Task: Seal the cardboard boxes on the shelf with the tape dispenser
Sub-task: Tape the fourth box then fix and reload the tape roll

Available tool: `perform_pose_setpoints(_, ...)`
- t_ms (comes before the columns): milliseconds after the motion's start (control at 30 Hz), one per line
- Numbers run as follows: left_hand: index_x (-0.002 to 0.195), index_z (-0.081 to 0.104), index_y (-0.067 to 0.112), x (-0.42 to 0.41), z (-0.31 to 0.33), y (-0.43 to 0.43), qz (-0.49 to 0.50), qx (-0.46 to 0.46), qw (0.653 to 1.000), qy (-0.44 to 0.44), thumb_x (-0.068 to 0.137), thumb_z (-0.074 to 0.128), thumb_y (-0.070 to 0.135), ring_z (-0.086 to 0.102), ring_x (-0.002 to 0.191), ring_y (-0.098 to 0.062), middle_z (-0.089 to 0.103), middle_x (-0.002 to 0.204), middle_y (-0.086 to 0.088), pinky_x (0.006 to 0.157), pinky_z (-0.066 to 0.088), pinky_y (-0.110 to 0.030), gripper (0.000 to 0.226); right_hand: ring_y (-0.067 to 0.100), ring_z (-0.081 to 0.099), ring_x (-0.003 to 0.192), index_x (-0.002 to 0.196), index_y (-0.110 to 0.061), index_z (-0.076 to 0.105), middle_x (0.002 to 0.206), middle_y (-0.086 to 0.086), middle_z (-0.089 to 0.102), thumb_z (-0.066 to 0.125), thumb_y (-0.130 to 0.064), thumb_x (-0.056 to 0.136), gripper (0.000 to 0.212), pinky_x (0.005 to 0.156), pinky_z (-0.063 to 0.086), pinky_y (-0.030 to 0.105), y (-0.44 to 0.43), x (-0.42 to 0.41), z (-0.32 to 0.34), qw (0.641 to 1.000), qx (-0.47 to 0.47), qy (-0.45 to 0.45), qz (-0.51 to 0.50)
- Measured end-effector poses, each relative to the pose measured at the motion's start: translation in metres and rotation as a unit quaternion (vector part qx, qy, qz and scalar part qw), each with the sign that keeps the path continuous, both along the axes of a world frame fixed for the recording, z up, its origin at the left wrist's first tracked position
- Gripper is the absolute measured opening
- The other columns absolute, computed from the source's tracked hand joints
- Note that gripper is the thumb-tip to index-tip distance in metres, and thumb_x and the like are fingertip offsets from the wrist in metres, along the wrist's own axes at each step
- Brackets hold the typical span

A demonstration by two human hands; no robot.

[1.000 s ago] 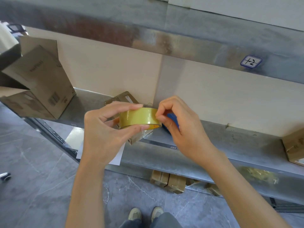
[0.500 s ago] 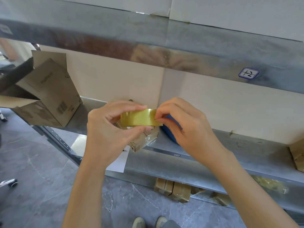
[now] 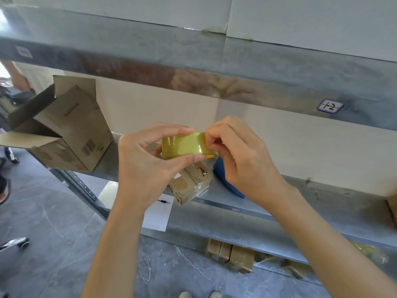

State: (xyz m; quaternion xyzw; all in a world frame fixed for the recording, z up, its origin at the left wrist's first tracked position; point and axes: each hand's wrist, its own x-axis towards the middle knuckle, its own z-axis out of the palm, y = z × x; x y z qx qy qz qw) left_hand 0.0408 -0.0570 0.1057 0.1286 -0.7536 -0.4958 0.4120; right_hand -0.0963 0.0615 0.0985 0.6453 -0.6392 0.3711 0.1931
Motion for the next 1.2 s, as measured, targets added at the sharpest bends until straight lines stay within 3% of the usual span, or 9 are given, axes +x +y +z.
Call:
perform_pose_setpoints(233,0.094,0.073,0.025,0.002,0.006,-0.005,-0.02,0.008,1.0,0.012,0.06,0.087,0.02,0.069,0.097,-0.009,0.074,0.096,0.01,0.073,0.058,-0.021,0.038,0.03,0.045,0.078,0.083,0.005,0.055,0.085,0.016,0.051,0.047,0.032,0.07,0.032,0.069,0.039,0.039,-0.001,-0.001,0.009,0.999,0.044,-0.008,0.022)
perform_pose_setpoints(467,0.094,0.072,0.025,0.003,0.007,-0.007,-0.044,0.014,0.999,0.003,0.058,0.088,0.018,0.068,0.096,-0.007,0.074,0.096,0.01,0.073,0.056,-0.018,0.039,0.02,0.043,0.08,0.086,-0.002,0.05,0.087,0.009,0.049,0.046,0.024,0.08,0.027,0.071,0.038,0.027,0.005,-0.005,0.011,0.994,0.046,-0.08,0.058)
perform_pose_setpoints(567,0.093,0.07,0.028,0.003,0.001,-0.01,-0.028,0.015,0.999,0.006,0.057,0.093,0.02,0.065,0.094,-0.007,0.072,0.095,0.009,0.073,0.055,-0.017,0.043,0.012,0.051,0.088,0.092,-0.003,0.056,0.093,0.001,0.053,0.054,0.009,0.092,0.013,0.081,0.044,0.021,0.008,-0.006,0.007,0.988,-0.001,-0.141,0.069)
perform_pose_setpoints(633,0.093,0.067,0.029,0.004,-0.004,-0.011,-0.007,0.011,1.0,0.011,0.06,0.089,0.021,0.063,0.093,-0.01,0.07,0.094,0.006,0.07,0.054,-0.016,0.041,0.014,0.057,0.096,0.102,-0.012,0.057,0.099,-0.002,0.056,0.056,-0.009,0.097,0.006,0.089,0.05,0.031,0.011,-0.004,0.003,0.972,-0.037,-0.221,0.066)
perform_pose_setpoints(700,0.093,0.064,0.029,0.005,-0.007,-0.01,0.01,0.002,1.0,0.015,0.062,0.088,0.019,0.062,0.091,-0.014,0.067,0.094,0.004,0.069,0.053,-0.015,0.041,0.018,0.059,0.091,0.099,-0.015,0.054,0.094,-0.007,0.057,0.057,-0.021,0.096,0.008,0.083,0.052,0.04,0.014,-0.001,0.0,0.962,-0.053,-0.268,0.025)
perform_pose_setpoints(833,0.093,0.061,0.03,0.006,-0.01,-0.003,0.034,-0.033,0.999,0.027,0.065,0.086,0.015,0.06,0.087,-0.009,0.065,0.092,0.006,0.074,0.053,-0.016,0.04,0.017,0.048,0.067,0.075,-0.006,0.052,0.07,-0.001,0.05,0.058,-0.026,0.093,0.028,0.062,0.042,0.035,0.011,0.009,-0.002,0.968,-0.013,-0.25,-0.022)
perform_pose_setpoints(967,0.097,0.058,0.03,0.006,-0.012,0.008,0.072,-0.061,0.995,0.026,0.068,0.086,0.016,0.067,0.092,-0.007,0.067,0.093,0.02,0.08,0.053,-0.022,0.042,0.013,0.044,0.066,0.073,-0.007,0.053,0.069,-0.005,0.048,0.062,-0.018,0.095,0.026,0.061,0.036,0.019,0.005,0.018,-0.004,0.967,0.017,-0.253,-0.016)
perform_pose_setpoints(1067,0.103,0.062,0.019,0.004,-0.013,0.012,0.107,-0.076,0.991,0.016,0.069,0.084,0.02,0.066,0.095,0.001,0.064,0.098,0.034,0.081,0.053,-0.025,0.04,0.011,0.042,0.066,0.074,-0.008,0.05,0.069,-0.006,0.046,0.061,-0.022,0.096,0.029,0.062,0.034,0.017,0.002,0.021,-0.005,0.971,0.025,-0.237,-0.03)
perform_pose_setpoints(1200,0.103,0.066,0.039,0.003,-0.02,0.012,0.138,-0.101,0.985,0.0,0.071,0.077,0.03,0.067,0.098,-0.015,0.07,0.097,0.019,0.081,0.055,-0.045,0.036,0.013,0.04,0.068,0.072,-0.009,0.046,0.071,-0.007,0.042,0.058,-0.029,0.096,0.034,0.062,0.032,0.019,-0.002,0.021,-0.006,0.978,0.029,-0.202,-0.043)
